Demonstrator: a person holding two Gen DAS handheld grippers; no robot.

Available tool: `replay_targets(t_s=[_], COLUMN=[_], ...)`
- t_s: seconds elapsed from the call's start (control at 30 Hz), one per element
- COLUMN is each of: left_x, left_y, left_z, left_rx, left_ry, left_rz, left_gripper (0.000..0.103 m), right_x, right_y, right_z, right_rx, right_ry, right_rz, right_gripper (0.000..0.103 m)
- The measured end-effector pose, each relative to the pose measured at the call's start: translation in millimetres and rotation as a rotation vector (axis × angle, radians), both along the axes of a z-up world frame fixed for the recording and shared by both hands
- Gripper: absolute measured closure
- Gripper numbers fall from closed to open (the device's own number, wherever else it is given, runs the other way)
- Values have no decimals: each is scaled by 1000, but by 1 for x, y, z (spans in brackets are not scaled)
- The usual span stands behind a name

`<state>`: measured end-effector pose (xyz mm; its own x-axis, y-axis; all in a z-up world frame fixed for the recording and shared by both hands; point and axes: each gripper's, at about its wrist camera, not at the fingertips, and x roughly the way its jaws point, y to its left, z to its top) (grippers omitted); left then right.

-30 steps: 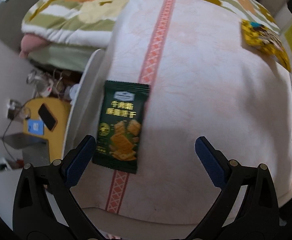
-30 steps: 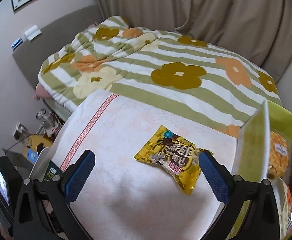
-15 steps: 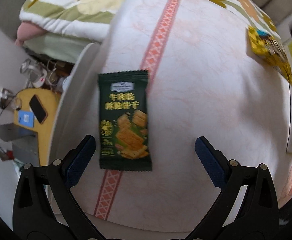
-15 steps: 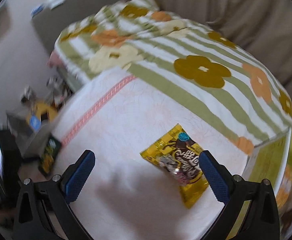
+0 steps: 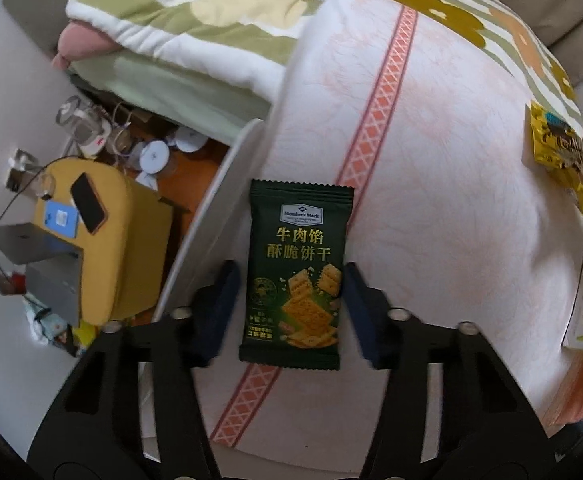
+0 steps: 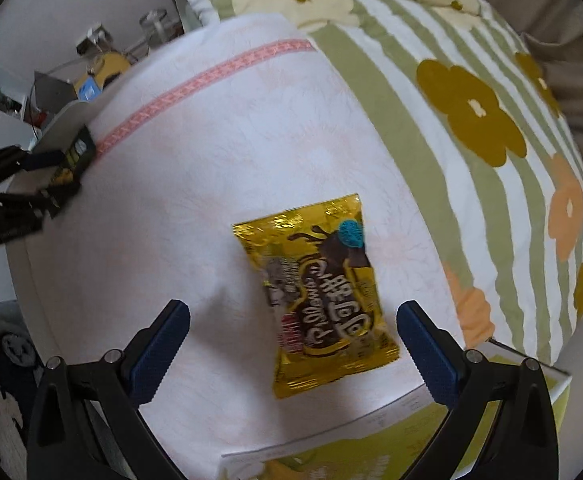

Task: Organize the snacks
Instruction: 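Grasp the green cracker packet with the left tool while the right tool grasps the yellow chocolate bag, then carry both packets over the box and open both tools to drop them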

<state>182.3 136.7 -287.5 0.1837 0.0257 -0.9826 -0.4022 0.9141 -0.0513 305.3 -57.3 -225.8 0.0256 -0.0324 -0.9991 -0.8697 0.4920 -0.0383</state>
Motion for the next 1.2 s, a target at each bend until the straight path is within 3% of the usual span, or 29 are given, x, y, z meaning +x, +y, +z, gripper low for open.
replay_targets(t_s=[0.27, 0.33, 0.37, 0.53, 0.57, 0.7, 0.93, 1.2], left_x=[-1, 0, 1, 6, 7, 9, 15, 37], left_y=[-2, -5, -6, -13, -16, -21, -28, -52], left_z=[2, 5, 7, 15, 17, 25, 68, 149], left_rx=[-30, -39, -44, -72, -69, -83, -82, -67], left_ry=[-10, -13, -16, -29, -34, -56, -149, -330], left_rz=[3, 0, -1, -11, -21, -44, -121, -305], left_gripper=[62, 62, 62, 62, 62, 62, 62, 62], right_x=[6, 9, 12, 21, 21, 14, 2, -17], right_y=[6, 4, 3, 0, 1, 3, 10, -23], right_z=[-22, -30, -34, -46, -48, -46, 11, 107], right_rx=[-113, -137, -147, -159, -159, -142, -10, 188], right_ry=[44, 59, 65, 90, 92, 94, 38, -35], right_rz=[116, 119, 114, 82, 77, 70, -31, -297], right_gripper=[0, 7, 18, 32, 40, 44, 44, 44])
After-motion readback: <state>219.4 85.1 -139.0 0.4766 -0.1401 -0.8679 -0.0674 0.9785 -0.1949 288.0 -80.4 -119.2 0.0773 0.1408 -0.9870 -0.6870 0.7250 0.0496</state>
